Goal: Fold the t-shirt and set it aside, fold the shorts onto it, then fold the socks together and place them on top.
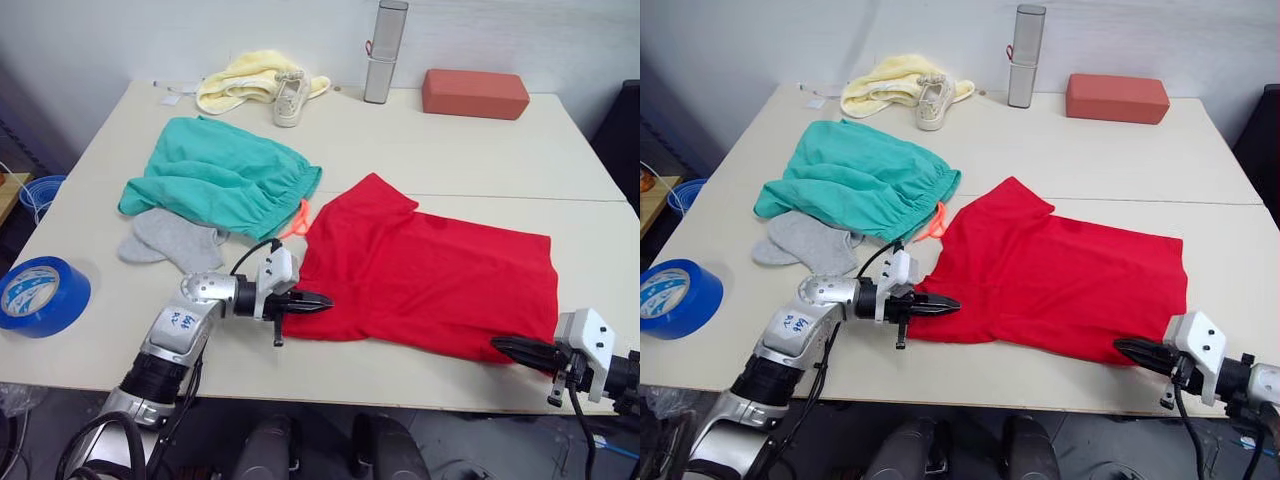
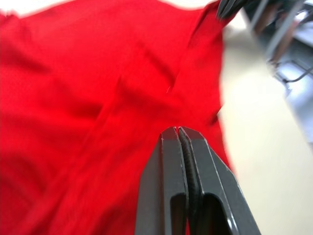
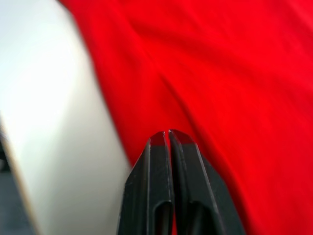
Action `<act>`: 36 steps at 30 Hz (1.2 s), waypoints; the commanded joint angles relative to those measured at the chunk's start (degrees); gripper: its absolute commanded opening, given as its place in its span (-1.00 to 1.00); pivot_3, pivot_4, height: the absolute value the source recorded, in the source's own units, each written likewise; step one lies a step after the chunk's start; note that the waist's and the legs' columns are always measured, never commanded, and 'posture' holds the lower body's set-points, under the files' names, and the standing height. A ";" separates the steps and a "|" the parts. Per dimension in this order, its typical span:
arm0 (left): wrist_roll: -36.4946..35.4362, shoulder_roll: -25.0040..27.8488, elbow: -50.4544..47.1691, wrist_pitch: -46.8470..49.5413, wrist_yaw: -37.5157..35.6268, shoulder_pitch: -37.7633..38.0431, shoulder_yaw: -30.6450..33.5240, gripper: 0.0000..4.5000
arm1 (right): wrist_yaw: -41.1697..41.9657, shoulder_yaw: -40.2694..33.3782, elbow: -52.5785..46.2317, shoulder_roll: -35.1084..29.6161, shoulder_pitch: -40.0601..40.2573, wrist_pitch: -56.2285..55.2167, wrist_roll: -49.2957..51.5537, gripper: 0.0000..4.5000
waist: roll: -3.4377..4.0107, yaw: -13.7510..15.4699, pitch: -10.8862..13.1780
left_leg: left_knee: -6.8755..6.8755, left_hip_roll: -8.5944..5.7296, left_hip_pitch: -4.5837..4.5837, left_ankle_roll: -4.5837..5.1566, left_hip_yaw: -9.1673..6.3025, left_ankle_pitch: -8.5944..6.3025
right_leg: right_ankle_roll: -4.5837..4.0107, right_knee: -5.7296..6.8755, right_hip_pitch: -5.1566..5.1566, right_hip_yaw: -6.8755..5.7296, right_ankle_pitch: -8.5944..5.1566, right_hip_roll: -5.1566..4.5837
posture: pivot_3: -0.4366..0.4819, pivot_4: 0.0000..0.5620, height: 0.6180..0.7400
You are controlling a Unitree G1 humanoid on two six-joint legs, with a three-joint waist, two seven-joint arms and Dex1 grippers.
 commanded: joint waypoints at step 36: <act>2.13 9.48 -11.46 -30.08 -6.07 15.71 7.61 -0.10 | 6.34 -8.69 -5.27 -1.48 7.36 -4.40 6.95 0.10 | 0.31 0.03 -0.09 | -0.07 0.05 0.02 -0.25 -0.06 -0.29 | -0.05 -0.19 0.05 -0.01 -0.03 -0.05 | -0.05 -0.47 1.00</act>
